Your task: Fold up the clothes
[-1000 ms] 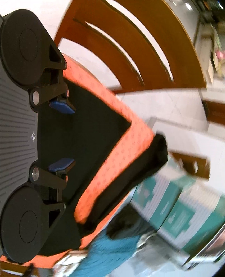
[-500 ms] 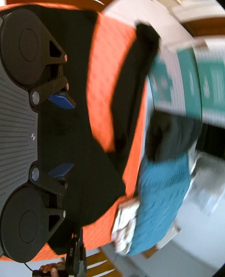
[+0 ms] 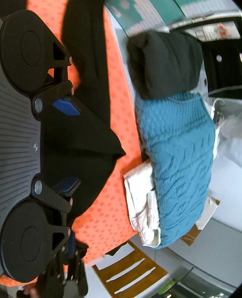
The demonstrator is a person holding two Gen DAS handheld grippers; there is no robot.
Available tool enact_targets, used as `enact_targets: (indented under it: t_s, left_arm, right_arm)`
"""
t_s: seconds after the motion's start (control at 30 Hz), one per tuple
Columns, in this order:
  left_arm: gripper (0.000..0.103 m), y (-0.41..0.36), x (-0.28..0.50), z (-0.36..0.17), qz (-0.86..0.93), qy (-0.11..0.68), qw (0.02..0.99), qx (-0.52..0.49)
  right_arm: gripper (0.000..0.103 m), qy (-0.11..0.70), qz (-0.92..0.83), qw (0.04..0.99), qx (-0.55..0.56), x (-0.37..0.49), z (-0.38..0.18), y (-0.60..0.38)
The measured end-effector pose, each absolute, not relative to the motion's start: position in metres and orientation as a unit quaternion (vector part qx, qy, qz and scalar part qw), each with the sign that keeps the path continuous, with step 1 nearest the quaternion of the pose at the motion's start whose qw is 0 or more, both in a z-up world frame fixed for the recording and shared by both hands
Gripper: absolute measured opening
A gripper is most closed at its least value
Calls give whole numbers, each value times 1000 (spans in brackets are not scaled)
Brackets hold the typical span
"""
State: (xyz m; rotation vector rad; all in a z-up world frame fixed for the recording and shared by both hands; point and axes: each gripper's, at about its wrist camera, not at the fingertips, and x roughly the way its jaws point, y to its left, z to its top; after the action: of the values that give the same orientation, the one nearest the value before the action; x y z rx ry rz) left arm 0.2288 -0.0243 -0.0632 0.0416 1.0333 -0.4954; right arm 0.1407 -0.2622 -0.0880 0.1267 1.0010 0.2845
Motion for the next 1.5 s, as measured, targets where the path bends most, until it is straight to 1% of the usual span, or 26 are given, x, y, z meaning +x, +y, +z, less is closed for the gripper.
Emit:
enact_targets:
  t_s: [0.13,0.37,0.47,0.5,0.57,0.6,0.63,0.73,0.8,0.93,1.07,1.1,1.13,1.17,1.23,1.27,1.33,1.37,1.5]
  left_arm:
    - [76,-41,244,-71,-242,487,839,37]
    - [75,-65,269,-86,-230,474,846,75]
    - [73,-72,278,-93,-216,467,852,94]
    - [68,-75,281,-96,-211,465,854,100]
    - [52,-76,286,-103,-204,465,855,106]
    - [25,-74,287,-107,-204,466,854,109]
    - [14,-73,287,-110,-204,467,853,113]
    - [12,-68,277,-103,-204,436,869,116]
    - [11,-62,269,-86,-192,414,884,101]
    - [12,-42,272,-61,-154,398,903,48]
    - [13,-38,293,-75,-120,413,901,62]
    - [14,-36,297,-80,-120,422,897,56]
    - [18,-34,300,-85,-120,432,893,50]
    - [22,-33,301,-85,-125,438,889,45]
    - [55,-32,300,-85,-138,449,882,35]
    - [58,-32,294,-81,-146,444,883,41]
    - [59,-33,280,-71,-164,430,886,56]
    - [60,-34,270,-69,-174,432,883,64]
    - [68,-37,227,-63,-217,446,863,96]
  right_arm:
    - [21,466,104,874,84,118,-81,-279]
    - [21,470,38,875,113,78,-84,-314]
    - [21,475,15,872,120,65,-88,-325]
    - [21,476,8,871,121,61,-89,-327]
    - [23,478,-5,869,124,54,-91,-334]
    - [25,479,-10,869,125,53,-93,-335]
    - [25,480,-14,868,126,52,-94,-337]
    - [25,479,-23,868,127,51,-97,-342]
    - [25,477,-26,869,128,49,-97,-344]
    - [25,480,-34,867,125,48,-101,-349]
    - [25,482,-46,866,128,49,-106,-353]
    - [27,480,-49,866,133,50,-108,-355]
    - [31,478,-54,865,143,50,-109,-359]
    - [33,475,-58,864,154,51,-111,-362]
    - [35,467,-66,863,181,53,-113,-370]
    - [37,462,-69,861,200,54,-114,-374]
    - [43,450,-76,857,241,57,-118,-380]
    - [44,444,-79,853,262,58,-120,-384]
    - [45,429,-92,837,327,67,-131,-390]
